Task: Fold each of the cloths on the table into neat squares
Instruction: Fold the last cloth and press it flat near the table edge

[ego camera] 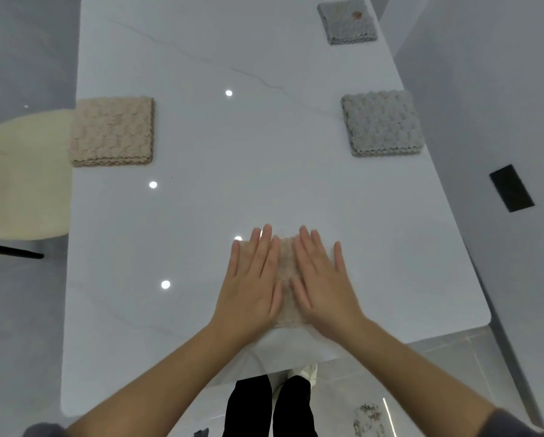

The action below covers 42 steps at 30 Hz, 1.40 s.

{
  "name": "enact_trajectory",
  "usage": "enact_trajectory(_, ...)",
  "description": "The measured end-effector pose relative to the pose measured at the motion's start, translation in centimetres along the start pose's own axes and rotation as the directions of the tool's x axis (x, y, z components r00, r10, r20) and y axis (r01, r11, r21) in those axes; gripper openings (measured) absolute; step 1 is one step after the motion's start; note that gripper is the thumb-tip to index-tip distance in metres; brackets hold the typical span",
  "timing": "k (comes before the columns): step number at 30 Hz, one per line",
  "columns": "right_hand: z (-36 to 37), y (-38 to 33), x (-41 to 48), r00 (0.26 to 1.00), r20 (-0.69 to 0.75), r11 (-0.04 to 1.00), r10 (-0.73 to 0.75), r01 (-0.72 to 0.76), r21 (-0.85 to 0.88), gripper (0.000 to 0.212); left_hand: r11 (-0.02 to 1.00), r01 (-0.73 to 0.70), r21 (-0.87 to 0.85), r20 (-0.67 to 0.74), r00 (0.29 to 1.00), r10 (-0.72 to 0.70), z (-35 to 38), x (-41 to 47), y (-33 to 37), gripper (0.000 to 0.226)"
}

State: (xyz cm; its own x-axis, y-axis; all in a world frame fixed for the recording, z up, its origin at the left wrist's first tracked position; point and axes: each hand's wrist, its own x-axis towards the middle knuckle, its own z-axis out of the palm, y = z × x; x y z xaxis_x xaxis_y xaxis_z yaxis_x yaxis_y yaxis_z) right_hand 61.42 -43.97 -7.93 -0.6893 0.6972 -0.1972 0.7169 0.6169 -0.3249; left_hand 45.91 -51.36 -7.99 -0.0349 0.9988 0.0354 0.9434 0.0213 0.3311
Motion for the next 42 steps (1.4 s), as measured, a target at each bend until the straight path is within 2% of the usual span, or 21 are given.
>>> enact_trajectory(5,2.2,-0.4,-0.4,1.000,-0.018,0.997,0.018,-0.020,-0.079,0.061,0.998,-0.004,0.061,0.066,0.998,0.000,1.6,-0.1,-0.1,0.062)
enact_trajectory(10,1.5,0.1,-0.1,0.999,0.017,0.995,-0.033,0.034,-0.097,0.060,0.996,0.017,0.086,0.121,0.992,-0.028,1.7,0.0,-0.3,0.063)
enact_trajectory(15,-2.3,2.9,-0.2,0.999,-0.016,1.000,0.030,-0.030,-0.003,0.061,0.996,0.086,0.029,0.065,0.994,-0.088,-0.5,1.6,1.6,0.065)
enact_trajectory(22,-7.3,9.6,-1.1,0.991,0.070,0.994,0.111,-0.110,-0.006,0.068,0.991,0.121,-0.066,0.032,0.992,-0.119,-1.4,6.8,9.0,0.064)
enact_trajectory(28,-10.9,19.1,-0.9,0.994,0.105,1.000,-0.005,0.007,-0.018,0.068,0.951,0.274,-0.146,0.019,0.962,-0.274,2.6,12.7,17.4,0.066)
enact_trajectory(35,-18.0,31.6,2.2,0.977,0.145,0.985,-0.159,0.166,-0.041,0.065,0.861,0.467,-0.199,-0.080,0.868,-0.489,5.8,21.5,24.5,0.069)
enact_trajectory(42,-22.6,35.4,9.6,0.944,0.149,0.949,-0.293,0.306,-0.079,0.059,0.787,0.572,-0.230,-0.136,0.782,-0.608,6.6,27.4,25.7,0.068)
